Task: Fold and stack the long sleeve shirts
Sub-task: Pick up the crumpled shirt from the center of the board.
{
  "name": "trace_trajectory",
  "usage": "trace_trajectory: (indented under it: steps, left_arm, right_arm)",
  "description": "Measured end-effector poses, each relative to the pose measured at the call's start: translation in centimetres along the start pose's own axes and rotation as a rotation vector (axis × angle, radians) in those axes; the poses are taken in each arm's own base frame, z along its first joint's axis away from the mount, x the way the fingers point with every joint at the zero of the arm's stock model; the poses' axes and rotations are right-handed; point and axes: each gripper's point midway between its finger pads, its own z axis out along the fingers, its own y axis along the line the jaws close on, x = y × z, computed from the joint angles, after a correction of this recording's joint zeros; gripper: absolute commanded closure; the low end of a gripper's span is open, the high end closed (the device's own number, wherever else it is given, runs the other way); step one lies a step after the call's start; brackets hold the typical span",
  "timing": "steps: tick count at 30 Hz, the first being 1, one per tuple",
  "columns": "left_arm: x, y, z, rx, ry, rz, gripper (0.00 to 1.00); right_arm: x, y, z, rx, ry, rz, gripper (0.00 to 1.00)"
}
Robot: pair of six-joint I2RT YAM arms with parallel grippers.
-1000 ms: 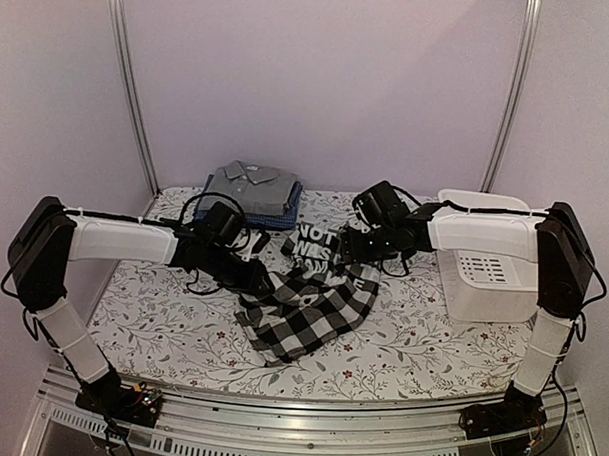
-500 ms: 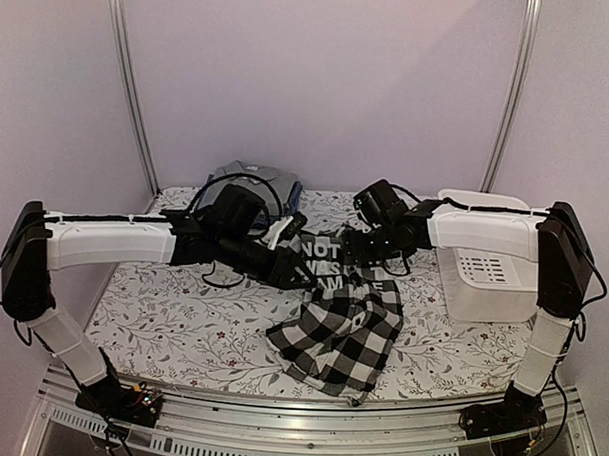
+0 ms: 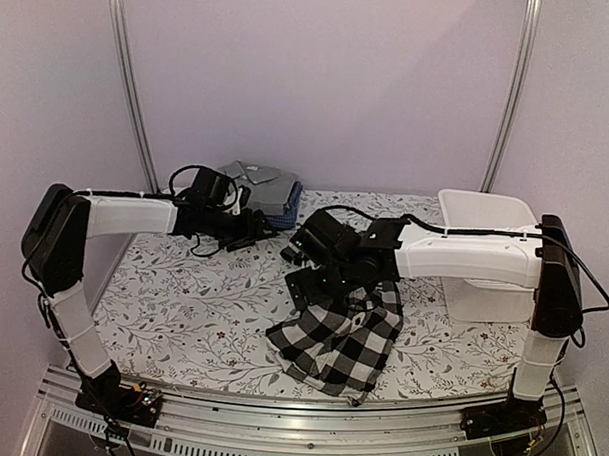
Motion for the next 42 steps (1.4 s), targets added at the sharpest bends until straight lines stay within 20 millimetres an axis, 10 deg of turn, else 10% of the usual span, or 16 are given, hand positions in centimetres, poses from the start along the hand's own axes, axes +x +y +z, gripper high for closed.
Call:
trace_trajectory:
  steps: [8, 17, 34, 42]
  left_arm:
    - [-2.7, 1.2, 7.5, 0.010, 0.014, 0.017, 0.25]
    - [-0.6, 3.1, 11.9, 0.042, 0.092, -0.148, 0.25]
    - [1.3, 1.1, 9.9, 0.161, 0.061, -0.521, 0.44]
    - [-0.1, 1.0, 12.6, 0.182, 0.051, -0.530, 1.00]
  right_arm:
    - [3.7, 0.7, 2.1, 0.038, 0.108, -0.001, 0.35]
    - [6.2, -0.5, 3.0, 0.081, 0.167, 0.020, 0.88]
    - [6.3, -0.9, 2.9, 0.101, 0.167, 0.018, 1.00]
    - [5.9, -1.4, 2.3, 0.120, 0.156, -0.003, 1.00]
